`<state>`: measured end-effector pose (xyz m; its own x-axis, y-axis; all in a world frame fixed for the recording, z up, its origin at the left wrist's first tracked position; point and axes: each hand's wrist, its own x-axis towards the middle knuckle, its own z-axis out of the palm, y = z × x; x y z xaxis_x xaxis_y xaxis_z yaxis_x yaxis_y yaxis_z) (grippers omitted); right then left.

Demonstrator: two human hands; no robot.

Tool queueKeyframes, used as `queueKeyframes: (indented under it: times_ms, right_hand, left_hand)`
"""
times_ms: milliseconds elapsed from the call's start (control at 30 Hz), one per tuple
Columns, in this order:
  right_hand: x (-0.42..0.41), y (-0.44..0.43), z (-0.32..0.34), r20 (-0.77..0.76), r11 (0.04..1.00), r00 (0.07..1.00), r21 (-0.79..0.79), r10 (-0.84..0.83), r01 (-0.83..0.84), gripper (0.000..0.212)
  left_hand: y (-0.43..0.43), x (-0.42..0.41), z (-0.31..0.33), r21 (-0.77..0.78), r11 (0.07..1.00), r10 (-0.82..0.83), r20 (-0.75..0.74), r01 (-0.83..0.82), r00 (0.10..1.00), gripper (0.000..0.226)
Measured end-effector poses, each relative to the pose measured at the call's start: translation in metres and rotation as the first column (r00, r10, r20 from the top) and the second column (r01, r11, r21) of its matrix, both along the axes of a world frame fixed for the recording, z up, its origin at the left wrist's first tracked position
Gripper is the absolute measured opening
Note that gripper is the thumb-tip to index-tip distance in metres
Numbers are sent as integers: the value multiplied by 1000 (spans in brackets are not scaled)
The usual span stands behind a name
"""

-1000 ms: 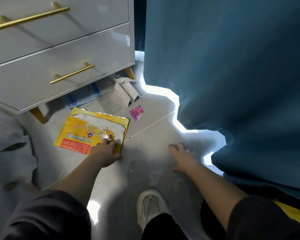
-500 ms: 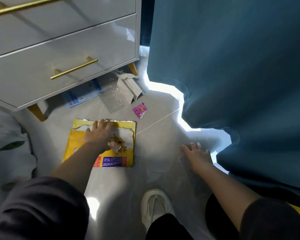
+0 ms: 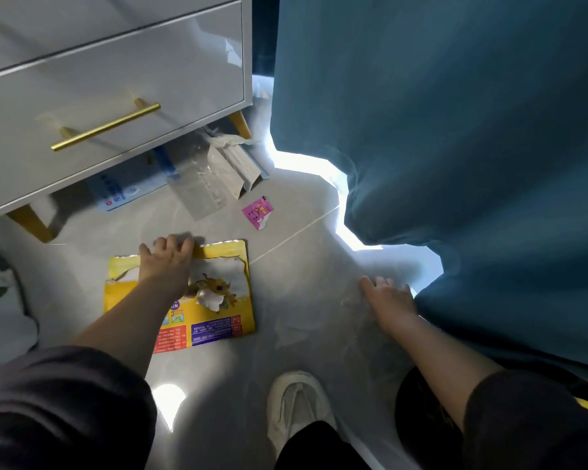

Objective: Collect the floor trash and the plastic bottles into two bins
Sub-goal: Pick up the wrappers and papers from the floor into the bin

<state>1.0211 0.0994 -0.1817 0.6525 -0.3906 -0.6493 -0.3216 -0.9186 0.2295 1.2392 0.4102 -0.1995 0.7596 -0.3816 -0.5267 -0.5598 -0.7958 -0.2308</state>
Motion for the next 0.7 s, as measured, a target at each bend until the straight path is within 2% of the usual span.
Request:
queueKeyframes:
  times_ms: [167, 267, 367, 467, 600, 700]
  right_hand:
    - [1, -2, -1, -68, 1000, 998, -2, 9, -9, 31]
    - [-4, -3, -3, -67, 997, 996, 40, -55, 58, 23]
    - [-7, -7, -2, -21, 977, 984, 117, -179, 180, 12]
    - [-5, -7, 9, 9, 945, 958, 167, -287, 282, 3]
    - [0, -6, 26, 90, 920, 935, 234, -344, 316, 12]
    - [6, -1, 38, 106, 881, 916, 336, -387, 333, 29]
  left_hand:
    - [0, -1, 12, 16, 995, 96, 49, -97, 994, 80]
    - [2, 0, 16, 23, 991, 134, 48, -135, 990, 63]
    - [11, 2, 16, 14, 991, 133, -27, -133, 991, 33]
    - [21, 2, 19, -30, 985, 166, -154, -173, 974, 22]
    - [30, 0, 35, -143, 966, 178, -248, -217, 952, 13]
    - [34, -2, 52, -193, 960, 158, -233, -205, 960, 22]
